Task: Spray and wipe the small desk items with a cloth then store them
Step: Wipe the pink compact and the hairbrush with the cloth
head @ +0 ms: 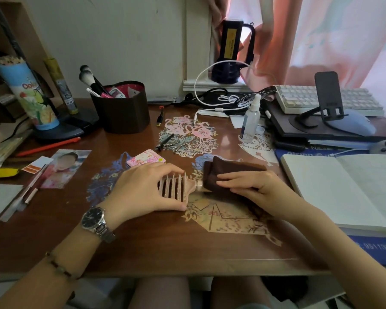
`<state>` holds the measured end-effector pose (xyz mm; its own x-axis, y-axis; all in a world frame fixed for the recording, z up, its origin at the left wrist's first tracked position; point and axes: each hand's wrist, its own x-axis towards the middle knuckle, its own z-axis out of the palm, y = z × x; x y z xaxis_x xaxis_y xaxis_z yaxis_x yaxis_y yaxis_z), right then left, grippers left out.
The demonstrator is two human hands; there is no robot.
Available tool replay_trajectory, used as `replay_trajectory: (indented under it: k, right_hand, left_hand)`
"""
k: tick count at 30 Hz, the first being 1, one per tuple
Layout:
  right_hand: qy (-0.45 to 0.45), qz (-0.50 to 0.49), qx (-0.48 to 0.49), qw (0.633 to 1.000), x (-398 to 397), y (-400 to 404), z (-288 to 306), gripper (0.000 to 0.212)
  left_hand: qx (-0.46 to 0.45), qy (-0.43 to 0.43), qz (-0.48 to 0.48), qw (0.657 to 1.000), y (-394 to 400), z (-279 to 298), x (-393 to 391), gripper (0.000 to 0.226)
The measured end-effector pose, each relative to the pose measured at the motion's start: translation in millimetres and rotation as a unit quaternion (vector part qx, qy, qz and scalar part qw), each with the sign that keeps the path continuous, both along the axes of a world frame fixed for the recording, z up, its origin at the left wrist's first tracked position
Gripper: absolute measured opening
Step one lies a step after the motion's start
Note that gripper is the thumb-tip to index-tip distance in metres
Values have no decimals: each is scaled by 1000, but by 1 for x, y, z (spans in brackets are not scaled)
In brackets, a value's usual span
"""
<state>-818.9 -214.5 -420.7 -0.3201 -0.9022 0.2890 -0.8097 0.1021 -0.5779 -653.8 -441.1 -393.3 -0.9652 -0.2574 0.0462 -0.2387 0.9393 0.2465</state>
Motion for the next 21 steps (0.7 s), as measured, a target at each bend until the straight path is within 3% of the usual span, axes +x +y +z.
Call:
replay_trajectory:
  k: [10,21]
  right_hand:
    - [-37,2,-4,999,-9,3,0,27]
    - [11,32,-21,999,9,-31,2,28]
  left_hand:
    - [-2,5,-3,1000,-2,-4,-2,83]
    - [13,5,-8,1000,-2,-2,-4,78]
